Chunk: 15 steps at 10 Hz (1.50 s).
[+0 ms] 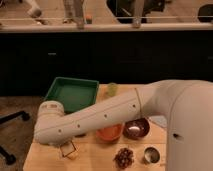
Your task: Place eraser in paper cup
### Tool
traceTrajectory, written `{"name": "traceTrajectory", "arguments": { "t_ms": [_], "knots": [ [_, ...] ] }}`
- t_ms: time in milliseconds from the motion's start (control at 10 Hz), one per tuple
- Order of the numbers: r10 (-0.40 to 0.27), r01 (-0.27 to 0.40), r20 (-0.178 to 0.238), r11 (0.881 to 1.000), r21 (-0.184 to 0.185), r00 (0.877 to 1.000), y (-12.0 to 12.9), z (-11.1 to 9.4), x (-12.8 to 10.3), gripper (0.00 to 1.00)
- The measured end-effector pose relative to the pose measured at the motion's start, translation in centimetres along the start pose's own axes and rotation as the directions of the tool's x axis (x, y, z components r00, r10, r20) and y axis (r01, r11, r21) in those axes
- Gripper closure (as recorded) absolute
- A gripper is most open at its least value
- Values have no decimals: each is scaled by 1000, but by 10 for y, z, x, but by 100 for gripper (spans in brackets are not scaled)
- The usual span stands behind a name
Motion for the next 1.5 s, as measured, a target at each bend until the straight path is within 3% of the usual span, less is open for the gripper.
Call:
{"name": "traceTrajectory", "arguments": {
  "t_ms": [500,1300,1500],
  "knots": [
    [-42,42,2,999,16,999,-23,4,28,100],
    [-44,44,2,999,16,999,-21,6,30,100],
    [-74,74,-13,997,8,997,-30,2,38,100]
  ]
}}
